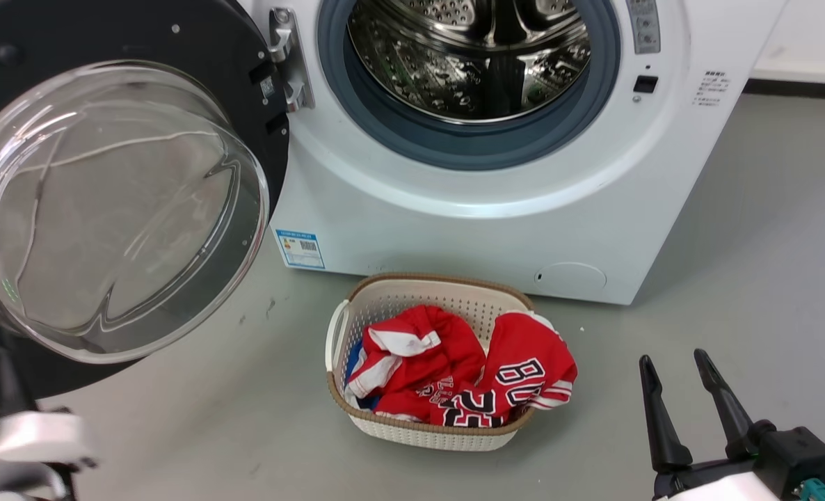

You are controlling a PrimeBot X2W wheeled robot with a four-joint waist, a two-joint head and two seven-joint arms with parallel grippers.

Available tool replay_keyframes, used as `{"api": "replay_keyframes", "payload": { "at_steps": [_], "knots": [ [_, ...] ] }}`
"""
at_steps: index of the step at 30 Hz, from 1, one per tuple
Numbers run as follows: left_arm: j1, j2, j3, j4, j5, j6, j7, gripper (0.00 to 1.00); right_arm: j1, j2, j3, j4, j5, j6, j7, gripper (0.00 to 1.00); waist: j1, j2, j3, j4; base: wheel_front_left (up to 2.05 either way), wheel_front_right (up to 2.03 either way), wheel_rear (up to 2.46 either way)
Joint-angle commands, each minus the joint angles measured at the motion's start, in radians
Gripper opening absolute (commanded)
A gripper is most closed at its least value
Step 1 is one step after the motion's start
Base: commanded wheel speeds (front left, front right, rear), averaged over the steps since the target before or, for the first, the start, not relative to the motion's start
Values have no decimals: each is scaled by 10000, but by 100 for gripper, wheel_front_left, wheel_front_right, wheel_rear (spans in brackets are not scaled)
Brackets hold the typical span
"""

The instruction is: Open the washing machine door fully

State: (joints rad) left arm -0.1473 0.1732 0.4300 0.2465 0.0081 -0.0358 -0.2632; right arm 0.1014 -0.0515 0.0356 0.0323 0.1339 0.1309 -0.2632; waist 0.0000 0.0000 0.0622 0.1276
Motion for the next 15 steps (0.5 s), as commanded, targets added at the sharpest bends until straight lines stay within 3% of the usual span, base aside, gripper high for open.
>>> {"api": "replay_keyframes", "payload": {
  "at_steps": [1, 7, 8, 9, 10, 15],
  "knots": [
    [321, -260, -252, -410, 132, 32, -25, 0, 117, 26, -27, -16, 61, -2, -21, 100, 0, 0, -204, -2, 0, 0, 0],
    [1224, -811, -1066, -1419, 343, -42, -23, 0, 310, 24, -127, -83, 109, -2, -21, 100, 0, 0, -470, -27, 0, 0, 0],
    [1321, -886, -1288, -1563, 328, -80, -21, 28, 354, 24, -169, -114, 103, -2, -21, 100, 0, 0, -500, -25, 0, 0, 0],
    [1391, -923, -1495, -1723, 306, -76, -23, 72, 401, 24, -220, -123, 92, -2, -21, 100, 0, 0, -530, -15, 0, 0, 0],
    [1478, -976, -1703, -1848, 307, -58, -23, 100, 438, 24, -265, -140, 82, -2, -21, 100, 0, 0, -551, -9, 0, 0, 0],
    [1825, -1157, -2790, -2229, 159, 66, -23, 100, 519, 26, -417, -229, 87, -2, -21, 100, 0, 0, -642, -51, 0, 0, 0]
  ]
}}
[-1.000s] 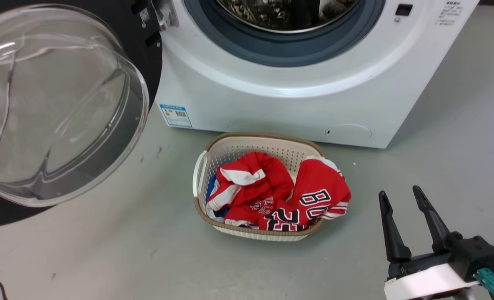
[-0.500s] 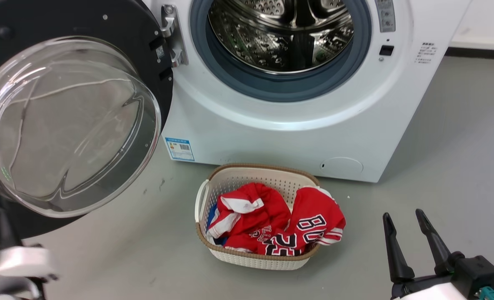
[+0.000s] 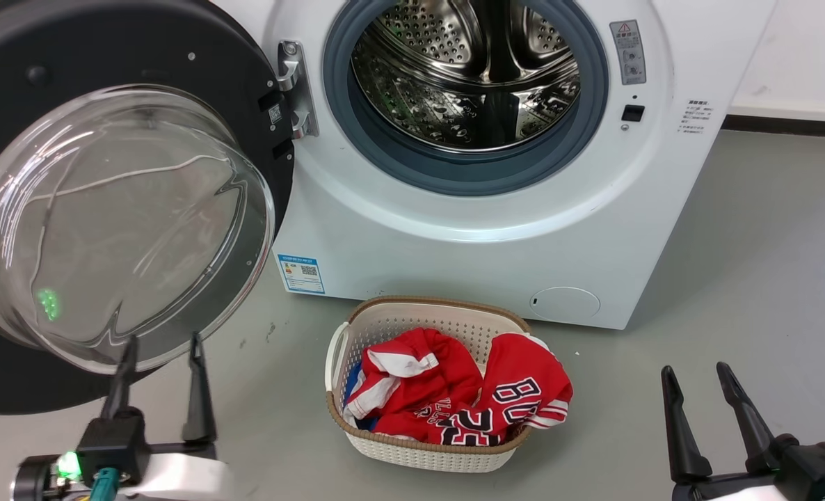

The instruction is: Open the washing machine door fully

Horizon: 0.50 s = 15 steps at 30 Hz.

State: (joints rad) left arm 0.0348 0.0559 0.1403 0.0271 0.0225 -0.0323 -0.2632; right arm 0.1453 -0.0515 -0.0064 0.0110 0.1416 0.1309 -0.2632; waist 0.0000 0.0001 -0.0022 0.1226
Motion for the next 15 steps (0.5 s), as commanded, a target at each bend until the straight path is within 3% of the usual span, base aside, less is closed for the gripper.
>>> {"api": "replay_keyframes", "payload": {
  "at_steps": [1, 9, 15],
  "knots": [
    [45, 4, -46, -36, -72, 33, -23, 100, 112, 26, -12, -25, 4, -2, -21, 100, 0, -1, -19, -26, 0, 0, 0],
    [500, -47, -1109, -41, -491, 142, -23, 100, 267, 26, -181, -301, -21, -2, -21, 100, 0, -1, -147, -370, 0, 0, 0],
    [769, -53, -1287, -160, -603, 393, -23, 100, 426, 26, -254, -615, -86, -2, -21, 100, 0, -1, -212, -783, 0, 0, 0]
  ]
}}
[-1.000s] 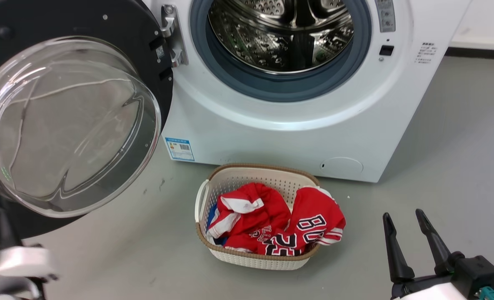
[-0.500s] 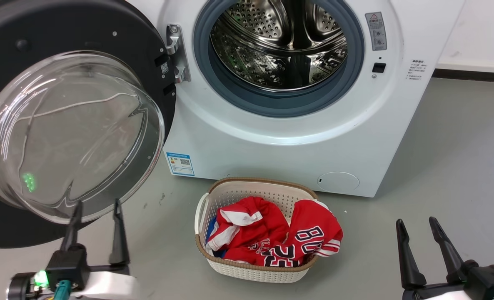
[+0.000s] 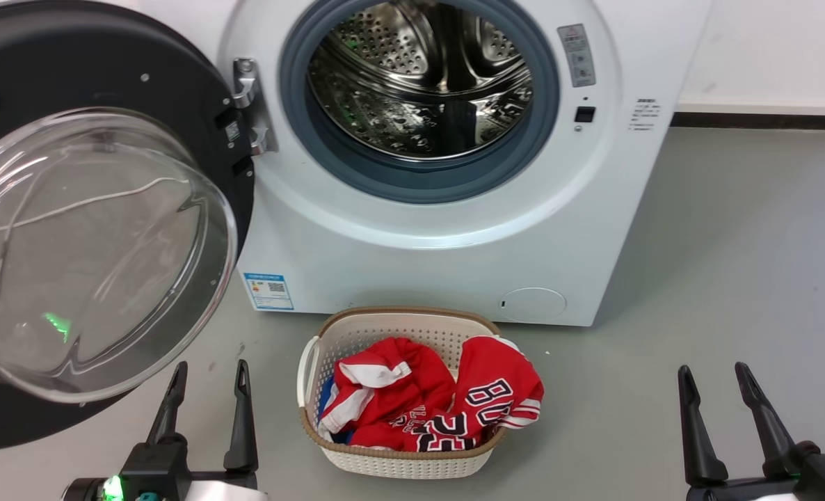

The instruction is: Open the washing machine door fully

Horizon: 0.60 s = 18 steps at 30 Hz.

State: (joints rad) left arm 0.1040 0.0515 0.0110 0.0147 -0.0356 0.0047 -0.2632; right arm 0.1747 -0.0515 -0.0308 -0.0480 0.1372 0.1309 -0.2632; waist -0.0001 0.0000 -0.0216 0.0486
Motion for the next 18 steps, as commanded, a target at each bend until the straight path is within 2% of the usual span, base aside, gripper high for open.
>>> {"api": "replay_keyframes", "payload": {
  "at_steps": [1, 18],
  "knots": [
    [126, -10, 12, -47, -24, 45, -23, 100, 144, 26, -16, -60, -41, -2, -21, 100, 1, 0, -29, -95, 0, 0, 0],
    [495, -14, -213, 65, -142, 208, -23, 100, 406, 26, -176, -365, -120, -2, -21, 100, 1, 0, -262, -516, 0, 0, 0]
  ]
}}
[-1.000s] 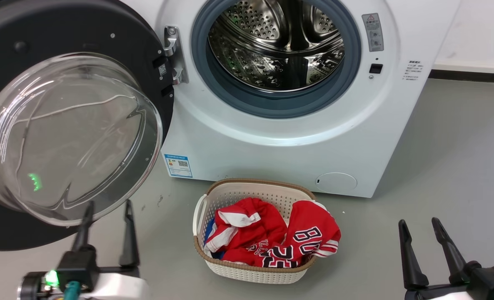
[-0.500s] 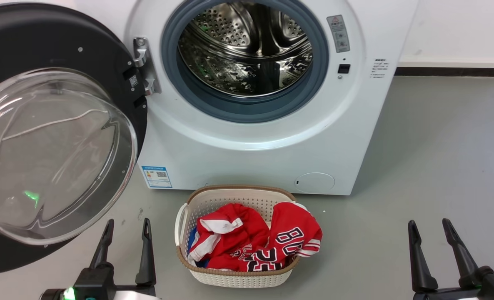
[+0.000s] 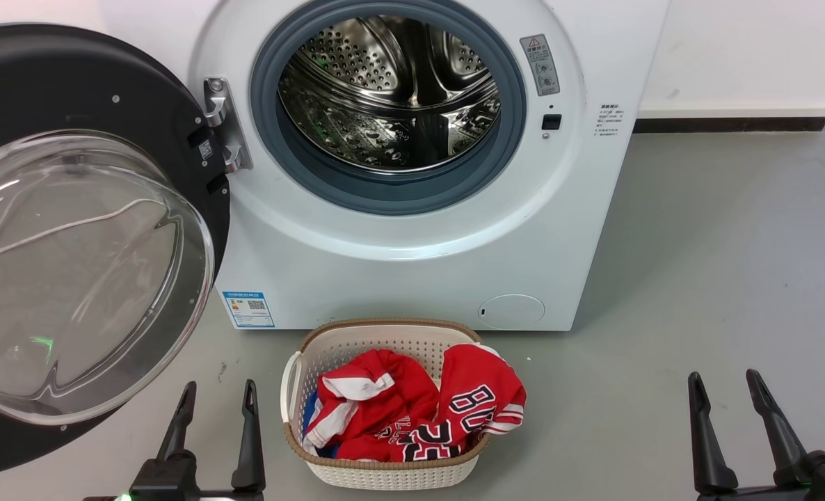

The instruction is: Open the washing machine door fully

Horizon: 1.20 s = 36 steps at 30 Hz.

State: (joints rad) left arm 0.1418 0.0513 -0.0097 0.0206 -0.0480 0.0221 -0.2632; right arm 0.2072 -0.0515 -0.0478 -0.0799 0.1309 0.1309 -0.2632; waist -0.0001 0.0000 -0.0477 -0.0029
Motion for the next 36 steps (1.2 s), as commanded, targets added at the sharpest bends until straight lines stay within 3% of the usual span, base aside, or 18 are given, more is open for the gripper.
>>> {"api": "replay_keyframes", "payload": {
  "at_steps": [1, 11, 12, 16, 36],
  "knots": [
    [126, -13, -14, 22, -23, 38, -23, 100, 108, 26, -7, -43, -64, -2, -21, 100, 1, 0, -10, -8, 0, 0, 0],
    [125, -14, -74, 181, -66, 65, -23, 100, 110, 26, -5, 17, -51, -2, -21, 100, 1, 0, -34, -37, 0, 0, 0],
    [27, 0, -91, 196, -40, 40, 3, 0, 25, 2, 1, 34, -8, 0, 0, 0, 1, 0, -34, -37, 0, 0, 0],
    [115, -6, -129, 580, -53, 42, 55, 0, 52, 2, 22, 410, 37, 0, 17, 0, 1, 0, -34, -38, 0, 0, 0],
    [-591, -7, 232, 1006, -4058, -365, 1014, 0, -782, -218, 138, 1100, 4084, 0, 745, 0, 1, 0, 53, -27, 0, 0, 0]
  ]
}}
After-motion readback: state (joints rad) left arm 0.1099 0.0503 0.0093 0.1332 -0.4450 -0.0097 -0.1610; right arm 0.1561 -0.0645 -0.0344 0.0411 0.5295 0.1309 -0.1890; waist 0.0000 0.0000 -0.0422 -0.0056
